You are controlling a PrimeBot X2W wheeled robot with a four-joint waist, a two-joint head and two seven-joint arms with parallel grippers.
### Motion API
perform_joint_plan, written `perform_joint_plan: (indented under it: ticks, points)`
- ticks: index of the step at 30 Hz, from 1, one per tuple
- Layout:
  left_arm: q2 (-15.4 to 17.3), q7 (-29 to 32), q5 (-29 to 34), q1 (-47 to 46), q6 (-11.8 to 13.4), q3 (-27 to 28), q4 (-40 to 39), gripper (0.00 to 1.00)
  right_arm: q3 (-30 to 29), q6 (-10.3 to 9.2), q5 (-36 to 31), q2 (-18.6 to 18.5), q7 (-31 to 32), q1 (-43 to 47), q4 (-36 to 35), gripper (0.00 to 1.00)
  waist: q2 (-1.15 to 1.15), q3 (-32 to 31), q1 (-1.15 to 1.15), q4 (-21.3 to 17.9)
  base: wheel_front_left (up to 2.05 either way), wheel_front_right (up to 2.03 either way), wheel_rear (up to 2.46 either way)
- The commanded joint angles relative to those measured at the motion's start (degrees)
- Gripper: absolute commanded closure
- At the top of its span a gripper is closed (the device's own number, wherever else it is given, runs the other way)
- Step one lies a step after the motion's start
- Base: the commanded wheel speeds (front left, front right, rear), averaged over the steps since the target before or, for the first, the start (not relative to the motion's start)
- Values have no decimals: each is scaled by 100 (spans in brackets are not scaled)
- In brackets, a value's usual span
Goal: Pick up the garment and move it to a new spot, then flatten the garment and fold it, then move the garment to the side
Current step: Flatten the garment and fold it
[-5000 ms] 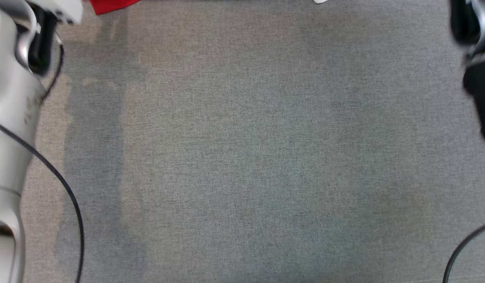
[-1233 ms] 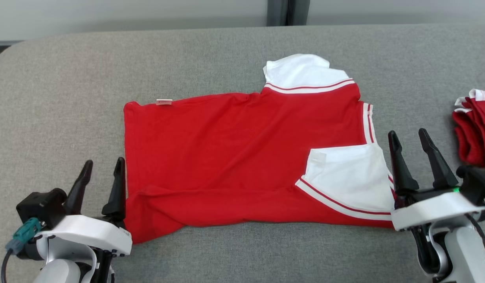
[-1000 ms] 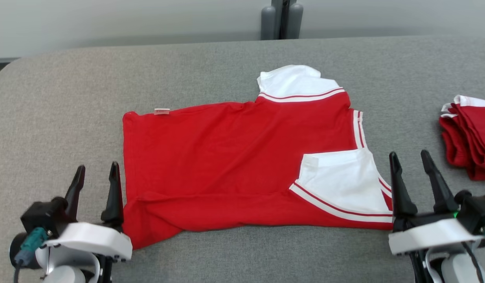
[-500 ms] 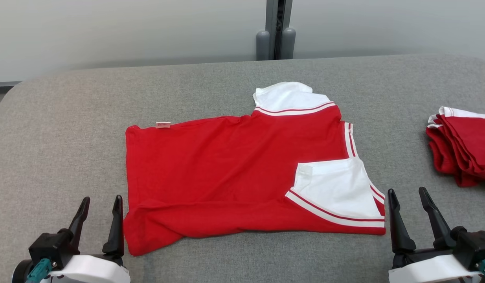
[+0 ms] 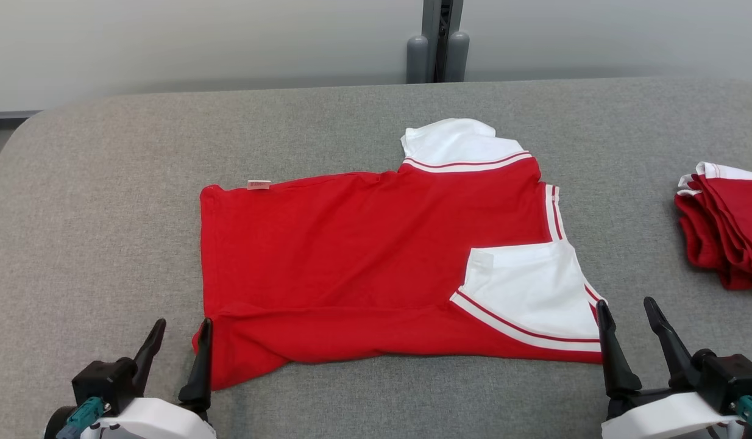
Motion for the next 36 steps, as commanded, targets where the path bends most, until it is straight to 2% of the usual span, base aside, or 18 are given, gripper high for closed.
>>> perform_joint_plan:
  ticks: [1,11,23,24,25,26,27,31,36]
  points:
    - [-14,72,-67,-49,-65,-33,59,0,-1,5,63,-57,47,-31,57,0,0,52,0,23,0,0,0]
    - [-281,478,-593,-167,-440,-177,596,0,-26,5,256,-125,255,-170,810,0,0,416,0,135,0,0,0]
    - [-406,943,-1056,-241,-753,-256,926,0,233,5,612,-221,414,-529,1464,0,0,615,0,156,0,0,0]
    - [-431,980,-1134,-228,-777,-245,936,0,251,5,644,-227,398,-549,1485,37,0,617,0,159,0,0,0]
    - [-436,997,-1153,-224,-792,-240,938,23,272,5,688,-232,401,-561,1503,69,0,618,0,160,0,0,0]
    - [-430,1057,-1177,-220,-806,-250,951,82,288,5,727,-240,397,-569,1517,100,0,618,0,159,0,0,0]
    - [-429,1139,-1228,-205,-848,-282,958,100,291,5,763,-252,377,-583,1522,100,0,616,0,157,0,0,0]
    - [-384,1226,-1283,-174,-879,-289,896,100,323,4,876,-293,343,-582,1478,100,0,607,0,157,0,0,0]
    - [-169,1271,-1353,-126,-878,-158,658,100,290,4,1101,-368,388,-463,1292,100,0,579,0,192,0,0,0]
